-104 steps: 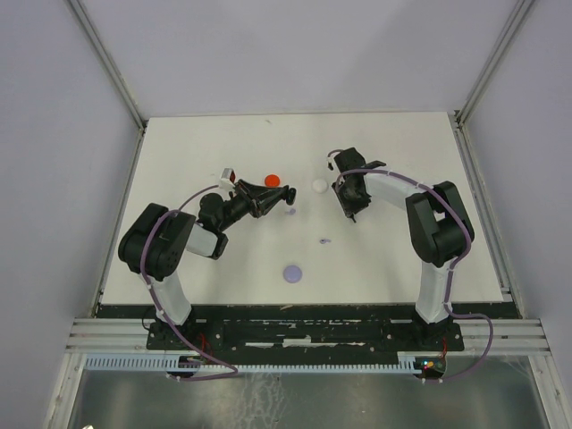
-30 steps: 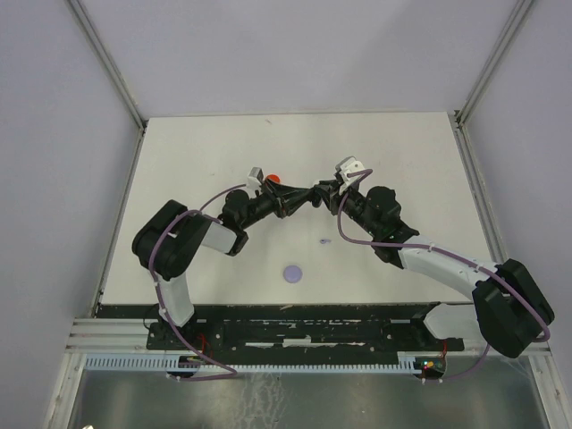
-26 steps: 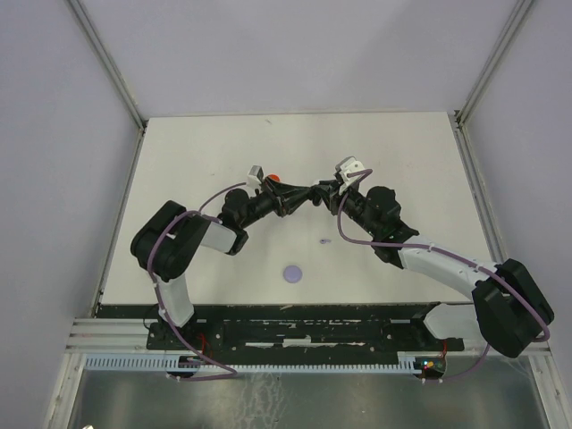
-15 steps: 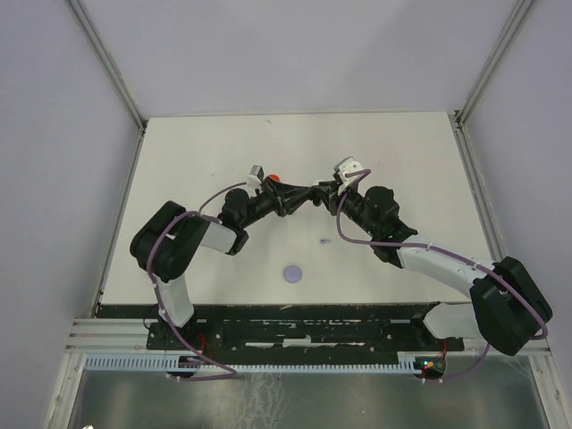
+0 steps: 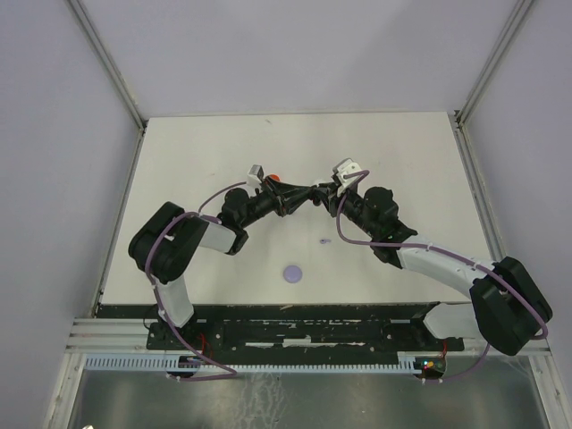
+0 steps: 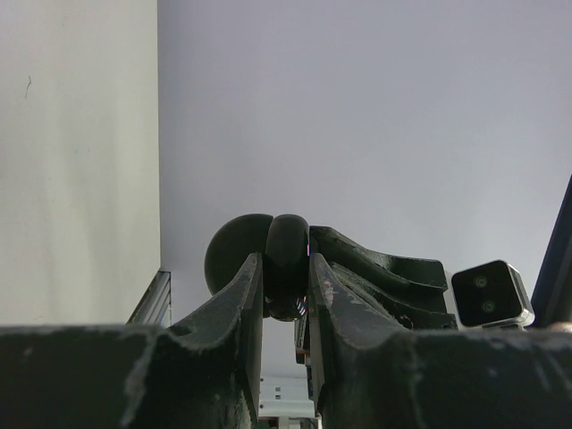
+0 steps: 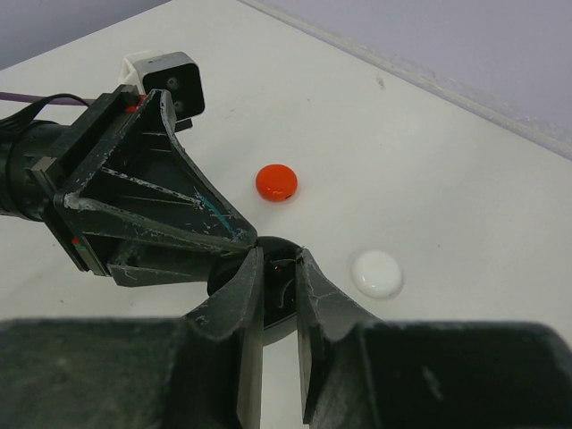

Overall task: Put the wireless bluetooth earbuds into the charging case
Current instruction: Place the earbud in the charging case, then close the charging case, then place the charging case at the center of the board, then pick up the charging case at the center of the board.

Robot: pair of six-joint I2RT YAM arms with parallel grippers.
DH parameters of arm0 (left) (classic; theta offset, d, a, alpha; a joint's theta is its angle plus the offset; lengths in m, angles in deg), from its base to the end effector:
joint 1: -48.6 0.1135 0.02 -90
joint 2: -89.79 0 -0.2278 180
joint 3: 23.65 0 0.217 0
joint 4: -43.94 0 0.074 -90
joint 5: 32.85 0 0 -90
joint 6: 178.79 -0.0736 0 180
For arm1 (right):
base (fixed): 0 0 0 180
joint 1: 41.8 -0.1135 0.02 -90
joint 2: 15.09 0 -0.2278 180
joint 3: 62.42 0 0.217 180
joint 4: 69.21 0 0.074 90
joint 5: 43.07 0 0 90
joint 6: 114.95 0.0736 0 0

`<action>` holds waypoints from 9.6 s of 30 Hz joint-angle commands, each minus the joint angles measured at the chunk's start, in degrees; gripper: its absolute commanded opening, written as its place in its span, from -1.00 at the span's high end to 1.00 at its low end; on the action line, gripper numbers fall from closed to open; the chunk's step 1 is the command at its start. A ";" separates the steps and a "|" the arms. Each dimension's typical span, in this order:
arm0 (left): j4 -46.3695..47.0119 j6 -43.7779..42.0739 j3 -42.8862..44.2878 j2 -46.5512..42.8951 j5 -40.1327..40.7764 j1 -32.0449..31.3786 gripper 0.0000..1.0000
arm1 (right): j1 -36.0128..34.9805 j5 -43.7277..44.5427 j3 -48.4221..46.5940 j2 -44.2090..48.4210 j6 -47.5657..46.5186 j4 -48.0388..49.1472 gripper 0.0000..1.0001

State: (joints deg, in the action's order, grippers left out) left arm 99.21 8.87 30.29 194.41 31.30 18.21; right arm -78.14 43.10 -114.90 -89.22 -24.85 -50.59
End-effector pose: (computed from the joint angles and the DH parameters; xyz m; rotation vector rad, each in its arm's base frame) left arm 0.2898 -0.2072 0.1773 -0.6489 1.8151 -2.0102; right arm 0.2441 0.1857 0.2448 -0.5630 1.5521 0.5418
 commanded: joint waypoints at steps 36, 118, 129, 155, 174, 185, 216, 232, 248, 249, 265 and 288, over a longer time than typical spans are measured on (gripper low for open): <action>-8.62 -0.50 1.34 -5.66 12.17 0.29 0.94 | -0.34 26.14 -9.94 5.31 10.94 -38.55 -0.93; -43.71 -31.26 26.75 13.67 16.51 3.22 0.94 | 0.06 23.75 -12.22 0.41 11.76 -44.45 -0.89; -45.70 -33.24 26.45 13.60 16.44 4.32 0.72 | -0.72 9.09 -16.91 -4.85 10.29 -49.18 -0.82; -55.24 -38.81 23.18 -0.70 17.45 10.51 -0.06 | -20.00 5.30 -16.78 -13.62 12.19 -50.25 -0.74; -53.50 -38.25 5.95 -20.42 17.46 14.52 -0.05 | -25.53 7.18 -20.84 -23.58 13.17 -48.04 -0.47; -53.76 -37.82 1.14 -25.79 15.86 15.10 -0.05 | -26.12 8.34 -21.32 -25.51 12.59 -48.26 -0.05; -19.24 -31.79 -1.54 -10.10 -23.61 8.45 0.00 | -7.24 -13.00 -28.23 -13.70 -11.30 -52.36 0.20; -20.12 -32.70 0.62 -7.26 -27.93 5.34 0.10 | -5.54 -12.59 -29.22 -14.33 -12.49 -53.42 0.22; -21.55 -34.40 2.48 -5.65 -30.33 2.99 0.12 | -3.94 -13.23 -28.96 -13.71 -12.40 -53.40 0.24; -21.51 -34.49 2.53 -5.61 -30.58 2.98 0.12 | -3.81 -13.15 -28.94 -13.60 -12.40 -53.38 0.24; -21.58 -35.73 3.42 -4.20 -33.84 1.41 0.38 | -3.13 -13.48 -29.13 -13.57 -12.40 -53.31 0.24; -27.68 -40.47 4.82 -3.07 -34.31 1.48 0.07 | -2.86 -13.43 -28.52 -12.04 -12.75 -54.01 0.25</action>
State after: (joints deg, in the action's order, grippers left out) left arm 72.11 -28.33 33.53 191.42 3.15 21.40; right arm -81.53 28.28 -141.74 -103.27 -36.39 -109.69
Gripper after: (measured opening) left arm 0.466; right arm 0.579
